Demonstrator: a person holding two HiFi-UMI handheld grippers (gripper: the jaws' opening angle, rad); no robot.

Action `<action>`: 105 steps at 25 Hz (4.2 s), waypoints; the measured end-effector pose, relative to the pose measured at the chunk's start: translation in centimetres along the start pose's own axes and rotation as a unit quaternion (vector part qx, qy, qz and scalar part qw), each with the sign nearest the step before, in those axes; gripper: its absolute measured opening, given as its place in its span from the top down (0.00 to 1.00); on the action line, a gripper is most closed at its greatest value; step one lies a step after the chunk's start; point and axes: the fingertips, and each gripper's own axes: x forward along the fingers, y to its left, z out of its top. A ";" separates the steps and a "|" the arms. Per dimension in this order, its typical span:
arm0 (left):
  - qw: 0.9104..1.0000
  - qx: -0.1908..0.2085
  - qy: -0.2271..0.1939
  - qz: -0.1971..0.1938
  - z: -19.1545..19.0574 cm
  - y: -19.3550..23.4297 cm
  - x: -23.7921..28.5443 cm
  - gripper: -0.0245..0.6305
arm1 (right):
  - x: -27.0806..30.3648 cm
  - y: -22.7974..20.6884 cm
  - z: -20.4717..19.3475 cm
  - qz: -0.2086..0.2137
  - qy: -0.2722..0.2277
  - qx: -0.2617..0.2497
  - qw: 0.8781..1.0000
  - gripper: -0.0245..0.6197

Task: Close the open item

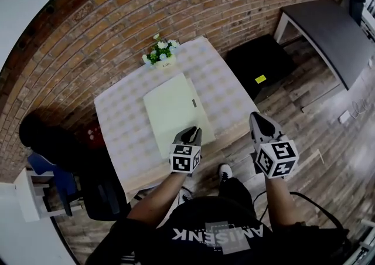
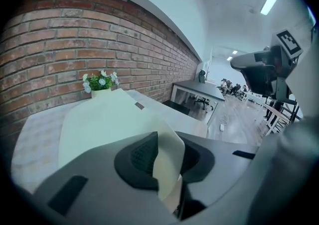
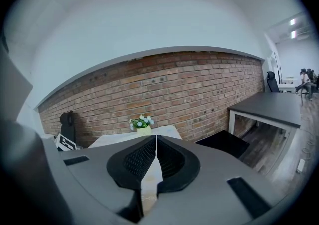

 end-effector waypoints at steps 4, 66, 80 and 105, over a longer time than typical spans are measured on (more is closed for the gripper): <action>1.000 0.006 0.021 0.002 -1.1 -0.5 1.7 0.86 | 0.0 -1.1 -1.2 0.000 0.009 0.009 1.000 0.90; 0.985 0.021 0.091 -0.148 -5.0 -4.1 5.4 0.53 | 26.1 9.6 -16.0 0.263 0.213 -0.131 0.932 0.90; 0.991 0.015 0.026 -0.132 -2.2 -2.6 2.6 0.53 | 22.9 9.8 -12.2 0.257 0.177 -0.125 0.942 0.90; 0.971 -0.011 -0.237 -0.021 12.7 7.5 -17.1 0.77 | 7.1 11.0 5.3 0.115 -0.001 -0.064 0.991 0.90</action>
